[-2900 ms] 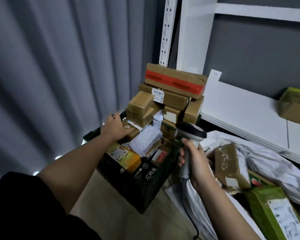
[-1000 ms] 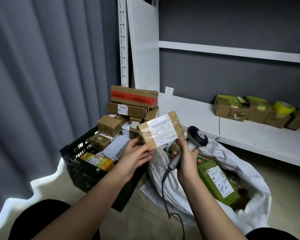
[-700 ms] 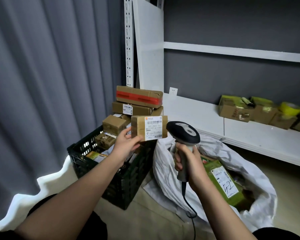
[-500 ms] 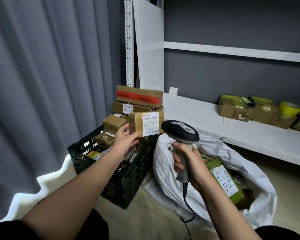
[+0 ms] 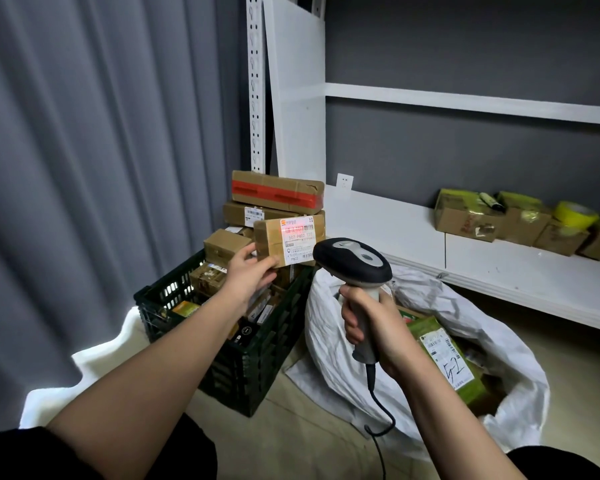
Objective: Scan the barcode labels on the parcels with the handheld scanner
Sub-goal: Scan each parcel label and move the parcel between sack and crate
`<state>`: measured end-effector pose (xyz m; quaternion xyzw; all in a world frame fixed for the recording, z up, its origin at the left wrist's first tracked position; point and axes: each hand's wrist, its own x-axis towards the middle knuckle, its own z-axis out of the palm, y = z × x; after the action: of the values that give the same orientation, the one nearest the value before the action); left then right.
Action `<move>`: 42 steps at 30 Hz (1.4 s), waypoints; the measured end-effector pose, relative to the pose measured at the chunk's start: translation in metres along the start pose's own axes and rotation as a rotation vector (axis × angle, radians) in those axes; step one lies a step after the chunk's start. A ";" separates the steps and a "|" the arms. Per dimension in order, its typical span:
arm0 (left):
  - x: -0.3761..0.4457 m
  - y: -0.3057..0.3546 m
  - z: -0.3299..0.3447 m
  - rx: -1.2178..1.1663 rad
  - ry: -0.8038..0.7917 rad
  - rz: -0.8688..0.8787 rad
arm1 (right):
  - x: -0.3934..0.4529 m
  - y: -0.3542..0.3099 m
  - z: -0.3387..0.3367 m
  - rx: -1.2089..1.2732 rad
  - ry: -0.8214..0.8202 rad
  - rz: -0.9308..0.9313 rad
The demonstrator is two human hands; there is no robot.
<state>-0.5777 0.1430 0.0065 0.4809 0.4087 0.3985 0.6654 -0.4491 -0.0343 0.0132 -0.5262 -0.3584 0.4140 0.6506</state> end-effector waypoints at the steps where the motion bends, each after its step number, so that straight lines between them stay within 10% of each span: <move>1: 0.000 0.000 0.000 -0.001 -0.001 -0.001 | 0.000 -0.001 0.000 -0.004 0.006 -0.001; 22: 0.004 -0.007 0.038 0.078 -0.056 -0.102 | 0.005 -0.002 -0.048 0.103 0.146 -0.021; 32: 0.013 -0.071 0.164 0.843 -0.289 0.305 | -0.005 0.008 -0.203 0.113 0.607 0.008; 42: 0.062 -0.150 0.263 1.555 -0.353 0.700 | 0.007 0.050 -0.257 0.166 0.664 0.062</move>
<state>-0.2912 0.0847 -0.0950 0.9517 0.2844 0.1077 0.0411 -0.2227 -0.1228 -0.0848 -0.5880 -0.0761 0.2674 0.7596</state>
